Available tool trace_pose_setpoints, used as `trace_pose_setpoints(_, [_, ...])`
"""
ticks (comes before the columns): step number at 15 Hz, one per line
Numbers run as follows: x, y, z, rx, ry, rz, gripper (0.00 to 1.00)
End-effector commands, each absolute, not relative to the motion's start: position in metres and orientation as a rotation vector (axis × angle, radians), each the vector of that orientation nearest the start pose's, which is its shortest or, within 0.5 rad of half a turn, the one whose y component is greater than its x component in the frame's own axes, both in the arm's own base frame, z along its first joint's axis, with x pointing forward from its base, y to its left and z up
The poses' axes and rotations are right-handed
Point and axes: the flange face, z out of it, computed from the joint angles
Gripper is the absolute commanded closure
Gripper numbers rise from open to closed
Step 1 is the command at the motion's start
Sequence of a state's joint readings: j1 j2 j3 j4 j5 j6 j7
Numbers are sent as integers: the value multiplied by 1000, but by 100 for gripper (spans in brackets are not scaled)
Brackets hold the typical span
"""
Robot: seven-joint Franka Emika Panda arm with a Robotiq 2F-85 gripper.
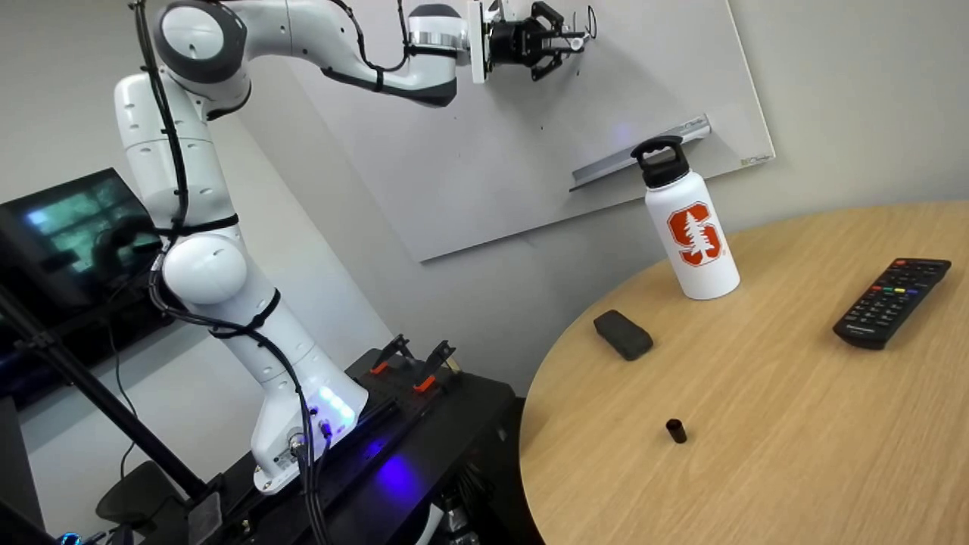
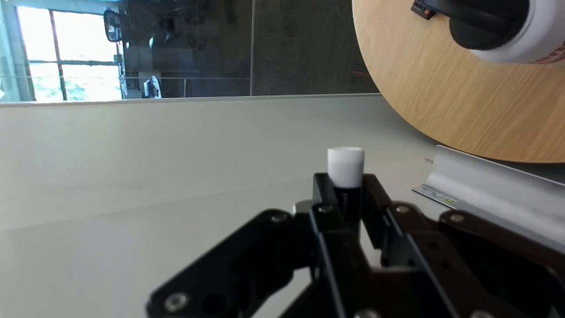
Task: Use the marker to scribble on the white board
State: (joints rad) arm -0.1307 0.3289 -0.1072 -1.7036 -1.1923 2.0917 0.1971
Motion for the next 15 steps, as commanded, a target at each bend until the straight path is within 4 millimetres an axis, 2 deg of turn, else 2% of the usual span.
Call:
trace_pose_setpoints(1, [604,-179,462,2061,275,46,95])
trace_pose_setpoints(3, [573,-178,476,2055,308,49,95])
trace_pose_setpoints(8, [488,-194,499,2119,562,-54,95])
trace_pose_setpoints(12, [420,-219,490,2177,802,-58,95])
trace_pose_setpoints(15, [389,-233,488,2180,981,17,95])
